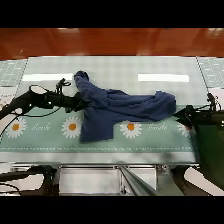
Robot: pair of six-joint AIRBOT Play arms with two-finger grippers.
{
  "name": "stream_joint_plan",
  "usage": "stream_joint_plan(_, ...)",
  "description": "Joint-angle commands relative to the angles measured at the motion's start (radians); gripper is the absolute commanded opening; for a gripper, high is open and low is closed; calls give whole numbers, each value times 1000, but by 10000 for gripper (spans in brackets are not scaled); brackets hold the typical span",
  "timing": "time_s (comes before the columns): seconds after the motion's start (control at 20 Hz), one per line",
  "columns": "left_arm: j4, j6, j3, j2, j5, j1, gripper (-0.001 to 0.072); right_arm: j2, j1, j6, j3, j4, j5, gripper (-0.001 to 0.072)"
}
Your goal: Fold the shirts.
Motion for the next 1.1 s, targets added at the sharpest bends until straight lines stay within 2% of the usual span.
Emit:
stream_joint_plan(0.0,3,5,50,-2,-39,0,27,-49,0,2,3,-3,-31,410)
stream_joint_plan(0.15,3,5,51,-2,-40,0,27,-120,19,-3,19,49,-45,409)
stream_joint_plan(0.3,3,5,51,-2,-38,0,28,-197,126,1,75,53,-72,410)
stream_joint_plan(0.5,3,4,51,-2,-49,0,28,-285,264,75,178,48,-116,408)
stream_joint_plan(0.55,3,5,51,-2,-49,0,28,-299,288,91,192,48,-114,371)
stream_joint_plan(0.6,3,5,51,-2,-49,0,28,-306,310,95,200,49,-115,282)
stream_joint_plan(0.7,3,5,51,-2,-50,1,28,-306,337,68,214,56,-101,27)
stream_joint_plan(0.9,0,5,100,15,-82,20,28,-274,340,37,345,70,42,23)
stream_joint_plan(1.05,-35,1,277,52,-142,76,28,-194,340,98,567,49,87,23)
